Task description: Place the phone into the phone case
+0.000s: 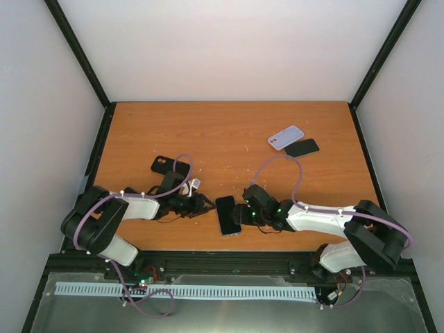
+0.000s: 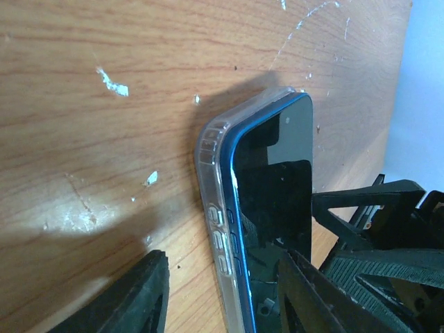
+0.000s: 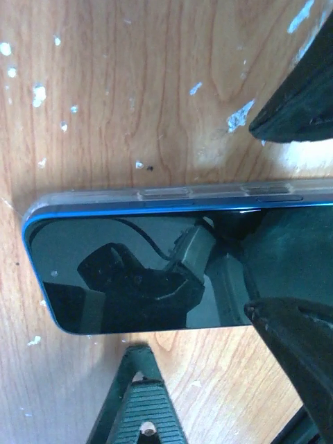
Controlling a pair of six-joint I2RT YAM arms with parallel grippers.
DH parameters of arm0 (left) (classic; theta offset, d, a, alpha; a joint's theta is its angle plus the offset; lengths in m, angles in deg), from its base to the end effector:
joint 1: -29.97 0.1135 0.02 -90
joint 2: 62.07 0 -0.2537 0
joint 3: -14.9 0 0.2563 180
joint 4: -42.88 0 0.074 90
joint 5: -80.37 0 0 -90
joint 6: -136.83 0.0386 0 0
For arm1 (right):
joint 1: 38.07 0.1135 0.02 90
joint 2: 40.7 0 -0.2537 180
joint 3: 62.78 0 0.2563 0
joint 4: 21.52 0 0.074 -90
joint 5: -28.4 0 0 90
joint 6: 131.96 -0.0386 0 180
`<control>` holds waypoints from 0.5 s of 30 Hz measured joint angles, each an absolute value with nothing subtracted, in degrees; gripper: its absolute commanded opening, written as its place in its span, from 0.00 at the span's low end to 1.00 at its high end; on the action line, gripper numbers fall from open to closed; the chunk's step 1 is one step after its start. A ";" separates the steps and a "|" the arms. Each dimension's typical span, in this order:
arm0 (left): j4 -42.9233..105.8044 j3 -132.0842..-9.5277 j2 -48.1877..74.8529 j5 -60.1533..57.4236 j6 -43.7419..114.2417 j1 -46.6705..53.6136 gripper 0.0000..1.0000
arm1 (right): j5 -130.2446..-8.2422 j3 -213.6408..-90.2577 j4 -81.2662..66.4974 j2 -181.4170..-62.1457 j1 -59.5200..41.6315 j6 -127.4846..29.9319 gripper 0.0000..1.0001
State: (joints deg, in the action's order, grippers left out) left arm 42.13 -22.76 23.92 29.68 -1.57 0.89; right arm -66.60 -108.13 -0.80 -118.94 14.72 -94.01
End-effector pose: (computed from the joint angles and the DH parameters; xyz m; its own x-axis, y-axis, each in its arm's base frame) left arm 0.1985 -0.1384 0.0966 -0.9908 -0.1110 -0.0769 -0.0034 0.5897 -0.8076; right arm 0.1486 0.2013 0.1322 -0.9497 0.0483 -0.3095 -0.1233 0.8507 0.5110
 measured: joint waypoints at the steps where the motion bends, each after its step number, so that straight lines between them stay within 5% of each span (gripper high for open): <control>1: 42.48 -22.80 24.47 29.66 -1.70 0.82 0.41 | -66.84 -107.84 -1.74 -119.22 14.72 -93.80 0.65; 15: 46.07 -23.56 28.95 30.32 -2.73 -0.07 0.24 | -74.60 -106.05 -15.77 -124.62 13.22 -94.41 0.70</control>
State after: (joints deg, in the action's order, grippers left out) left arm 46.07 -23.56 28.95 30.32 -2.73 -0.07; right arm -74.60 -106.05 -15.77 -124.62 13.22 -94.41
